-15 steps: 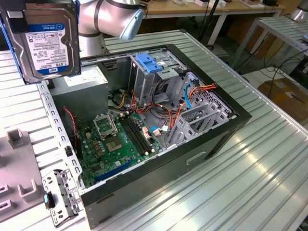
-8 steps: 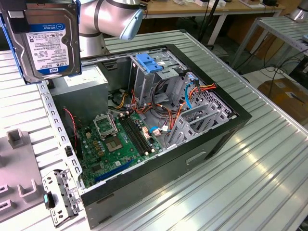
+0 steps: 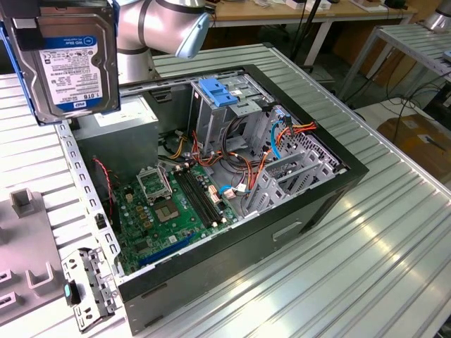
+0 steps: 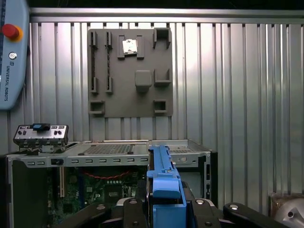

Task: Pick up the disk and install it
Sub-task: 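Pick up the disk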

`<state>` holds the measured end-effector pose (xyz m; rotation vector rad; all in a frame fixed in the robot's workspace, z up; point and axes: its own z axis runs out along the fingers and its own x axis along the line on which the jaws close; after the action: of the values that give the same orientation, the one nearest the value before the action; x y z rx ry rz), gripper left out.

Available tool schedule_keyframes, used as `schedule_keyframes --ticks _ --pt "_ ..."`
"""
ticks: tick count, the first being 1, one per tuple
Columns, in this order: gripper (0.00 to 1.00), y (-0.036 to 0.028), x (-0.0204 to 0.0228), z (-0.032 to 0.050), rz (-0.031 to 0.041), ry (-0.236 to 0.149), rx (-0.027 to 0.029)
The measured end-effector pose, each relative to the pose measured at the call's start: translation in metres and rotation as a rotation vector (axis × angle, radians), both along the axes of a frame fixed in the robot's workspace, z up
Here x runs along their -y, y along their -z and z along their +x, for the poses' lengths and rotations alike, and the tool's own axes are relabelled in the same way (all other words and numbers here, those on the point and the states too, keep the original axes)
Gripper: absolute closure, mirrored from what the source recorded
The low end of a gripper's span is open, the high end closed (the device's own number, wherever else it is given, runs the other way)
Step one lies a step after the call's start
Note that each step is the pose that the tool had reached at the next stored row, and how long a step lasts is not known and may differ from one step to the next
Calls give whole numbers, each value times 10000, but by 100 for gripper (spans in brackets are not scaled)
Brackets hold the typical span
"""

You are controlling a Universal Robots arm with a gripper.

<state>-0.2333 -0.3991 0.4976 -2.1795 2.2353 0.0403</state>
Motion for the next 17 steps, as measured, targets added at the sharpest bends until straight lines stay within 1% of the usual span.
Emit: schedule_keyframes --ticks 3,5,6,8,17 --pt "63 0 17 21 0 1 -1" --pt "63 0 22 65 0 0 0" --pt "63 0 24 112 0 1 -1" --pt "63 0 28 169 1 0 -1" --pt "63 0 38 498 1 0 -4"
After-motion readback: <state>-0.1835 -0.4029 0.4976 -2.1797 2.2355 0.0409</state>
